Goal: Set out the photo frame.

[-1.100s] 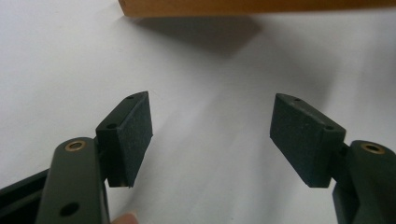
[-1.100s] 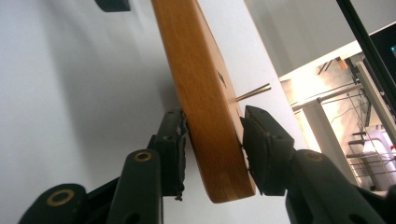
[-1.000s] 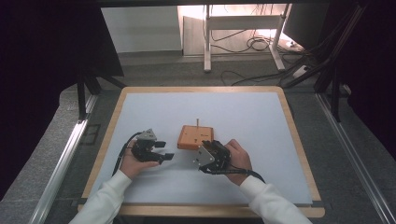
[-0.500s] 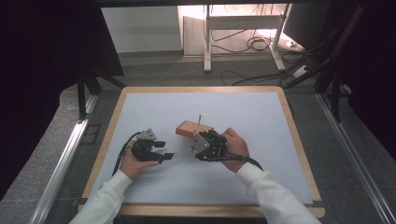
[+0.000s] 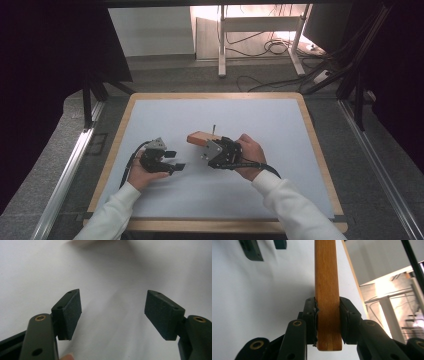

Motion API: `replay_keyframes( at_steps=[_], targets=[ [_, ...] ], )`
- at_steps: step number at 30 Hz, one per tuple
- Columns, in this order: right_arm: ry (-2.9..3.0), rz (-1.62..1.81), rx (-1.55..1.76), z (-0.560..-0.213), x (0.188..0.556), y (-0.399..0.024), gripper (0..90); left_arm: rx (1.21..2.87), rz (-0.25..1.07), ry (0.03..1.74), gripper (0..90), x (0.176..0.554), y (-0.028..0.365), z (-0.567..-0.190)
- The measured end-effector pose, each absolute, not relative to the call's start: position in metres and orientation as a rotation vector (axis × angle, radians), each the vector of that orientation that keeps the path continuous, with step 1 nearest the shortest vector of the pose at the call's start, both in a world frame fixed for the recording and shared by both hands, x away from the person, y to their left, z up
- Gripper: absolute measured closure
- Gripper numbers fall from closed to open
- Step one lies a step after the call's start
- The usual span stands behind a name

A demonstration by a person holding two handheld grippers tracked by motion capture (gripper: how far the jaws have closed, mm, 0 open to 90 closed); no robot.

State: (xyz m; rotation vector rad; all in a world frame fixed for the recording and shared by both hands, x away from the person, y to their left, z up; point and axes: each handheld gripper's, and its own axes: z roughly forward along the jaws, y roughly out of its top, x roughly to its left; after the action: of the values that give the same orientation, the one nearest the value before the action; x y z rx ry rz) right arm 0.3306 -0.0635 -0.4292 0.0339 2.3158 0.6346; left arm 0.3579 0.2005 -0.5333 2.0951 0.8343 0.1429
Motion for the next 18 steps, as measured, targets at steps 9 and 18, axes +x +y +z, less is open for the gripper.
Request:
replay_keyframes(
  at_steps=[9, 18],
  targets=[
    [2.442, 0.745, 0.033, -0.407, 0.308, -0.076, 70.0, 2.1, 0.148, 0.826, 29.1, 0.357, 0.2, -0.533],
    [2.431, 0.872, 0.169, -0.402, 0.326, -0.086, 68.6, 2.101, 0.147, 0.83, 29.1, 0.357, 0.198, -0.533]
  ],
)
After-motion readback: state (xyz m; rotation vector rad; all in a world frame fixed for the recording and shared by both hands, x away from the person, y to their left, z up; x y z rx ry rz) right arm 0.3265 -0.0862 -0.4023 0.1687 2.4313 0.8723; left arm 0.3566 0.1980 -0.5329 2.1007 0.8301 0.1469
